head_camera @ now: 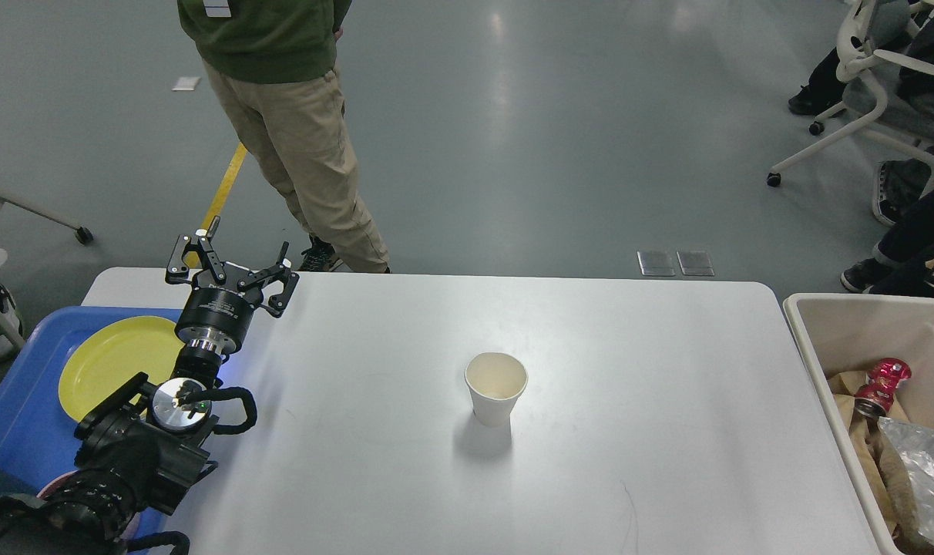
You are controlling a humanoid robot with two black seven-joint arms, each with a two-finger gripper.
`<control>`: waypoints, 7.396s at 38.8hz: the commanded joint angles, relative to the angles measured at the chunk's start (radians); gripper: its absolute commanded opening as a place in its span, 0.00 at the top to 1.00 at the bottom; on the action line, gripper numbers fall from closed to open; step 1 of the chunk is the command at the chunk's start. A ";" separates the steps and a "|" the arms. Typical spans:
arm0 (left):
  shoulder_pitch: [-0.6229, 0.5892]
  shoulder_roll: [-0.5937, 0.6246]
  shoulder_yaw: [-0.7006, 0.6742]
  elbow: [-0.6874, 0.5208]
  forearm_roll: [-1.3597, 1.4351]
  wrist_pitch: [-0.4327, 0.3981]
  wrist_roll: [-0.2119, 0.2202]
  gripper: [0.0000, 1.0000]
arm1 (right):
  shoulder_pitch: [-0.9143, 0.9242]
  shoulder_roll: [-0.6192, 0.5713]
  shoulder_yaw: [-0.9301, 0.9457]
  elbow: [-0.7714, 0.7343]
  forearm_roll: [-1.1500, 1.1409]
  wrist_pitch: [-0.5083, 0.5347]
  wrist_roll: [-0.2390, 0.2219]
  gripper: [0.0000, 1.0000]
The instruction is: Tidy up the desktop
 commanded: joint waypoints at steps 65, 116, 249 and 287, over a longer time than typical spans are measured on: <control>0.000 0.000 0.000 0.000 0.000 0.000 0.000 0.04 | 0.763 0.079 0.116 1.198 0.130 -0.009 -0.083 0.00; 0.000 0.000 0.000 0.000 0.000 0.000 0.000 0.04 | 0.249 0.370 0.537 0.947 0.274 -0.199 -0.025 0.07; 0.000 0.000 0.000 0.000 0.000 0.000 0.000 0.04 | -0.334 0.142 0.316 -0.254 0.184 -0.237 -0.081 0.00; 0.000 0.000 0.000 0.000 0.000 0.000 0.000 0.04 | -0.084 0.105 0.627 -0.259 0.244 -0.213 -0.083 0.00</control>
